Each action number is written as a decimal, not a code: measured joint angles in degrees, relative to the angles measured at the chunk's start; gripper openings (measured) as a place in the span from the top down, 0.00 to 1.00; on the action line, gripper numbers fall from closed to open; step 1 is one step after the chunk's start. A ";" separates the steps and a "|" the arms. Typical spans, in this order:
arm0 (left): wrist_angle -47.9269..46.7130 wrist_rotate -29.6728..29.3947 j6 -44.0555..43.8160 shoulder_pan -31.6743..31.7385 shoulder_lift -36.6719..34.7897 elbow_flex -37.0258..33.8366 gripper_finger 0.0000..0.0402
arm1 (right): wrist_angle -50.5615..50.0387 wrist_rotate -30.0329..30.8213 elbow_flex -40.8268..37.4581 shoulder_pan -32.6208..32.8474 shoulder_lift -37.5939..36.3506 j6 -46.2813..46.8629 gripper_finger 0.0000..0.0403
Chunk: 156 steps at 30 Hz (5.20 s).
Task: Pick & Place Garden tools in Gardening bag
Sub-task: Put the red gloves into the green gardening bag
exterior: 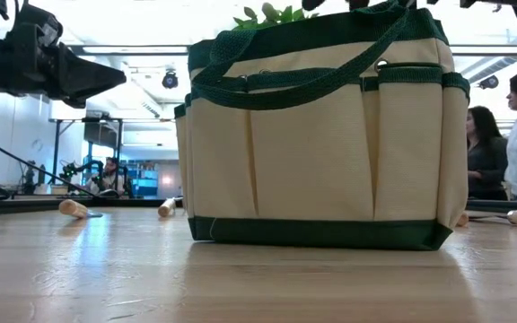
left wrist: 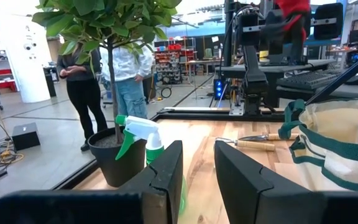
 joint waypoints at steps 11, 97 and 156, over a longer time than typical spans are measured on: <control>0.15 0.00 -0.27 0.00 0.00 0.00 0.76 | 1.57 -4.86 2.66 0.61 7.08 3.44 0.93; 12.29 39.63 -2.14 6.30 59.11 50.21 0.33 | -1.30 -13.67 20.72 -3.60 24.57 -8.56 0.93; 12.08 51.39 -2.73 7.48 68.87 60.70 0.35 | -8.27 -14.46 24.86 -6.23 25.19 -8.25 0.93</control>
